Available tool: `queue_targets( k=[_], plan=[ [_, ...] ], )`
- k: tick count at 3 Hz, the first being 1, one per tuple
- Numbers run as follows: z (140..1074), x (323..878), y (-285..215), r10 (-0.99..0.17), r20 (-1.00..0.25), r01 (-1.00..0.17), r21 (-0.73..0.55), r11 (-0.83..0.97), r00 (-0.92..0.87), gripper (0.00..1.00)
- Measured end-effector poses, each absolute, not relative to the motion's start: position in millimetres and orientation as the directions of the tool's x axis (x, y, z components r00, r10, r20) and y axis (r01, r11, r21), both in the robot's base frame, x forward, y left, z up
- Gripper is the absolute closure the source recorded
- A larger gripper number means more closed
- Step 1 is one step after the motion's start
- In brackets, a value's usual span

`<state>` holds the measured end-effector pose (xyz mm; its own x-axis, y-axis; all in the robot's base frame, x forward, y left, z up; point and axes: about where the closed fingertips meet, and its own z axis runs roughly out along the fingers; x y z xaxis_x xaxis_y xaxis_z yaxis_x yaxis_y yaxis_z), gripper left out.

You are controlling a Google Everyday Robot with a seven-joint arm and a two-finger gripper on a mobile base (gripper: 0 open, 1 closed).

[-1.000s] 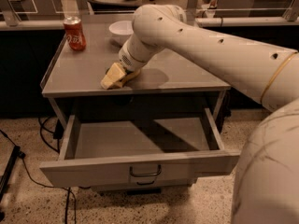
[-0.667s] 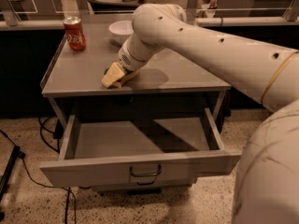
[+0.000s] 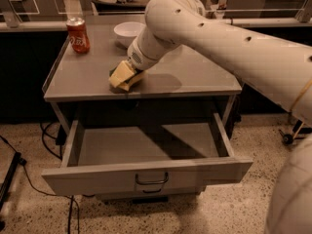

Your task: Place sponge into top drawer

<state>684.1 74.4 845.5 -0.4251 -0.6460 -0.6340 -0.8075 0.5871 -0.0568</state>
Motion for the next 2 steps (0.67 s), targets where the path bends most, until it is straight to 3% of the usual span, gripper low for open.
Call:
queue_targets(
  k=[2],
  plan=[
    [877.2, 651.4, 36.1, -0.638, -0.699, -0.895, 0.009, 0.445, -0.324, 1.00]
  ],
)
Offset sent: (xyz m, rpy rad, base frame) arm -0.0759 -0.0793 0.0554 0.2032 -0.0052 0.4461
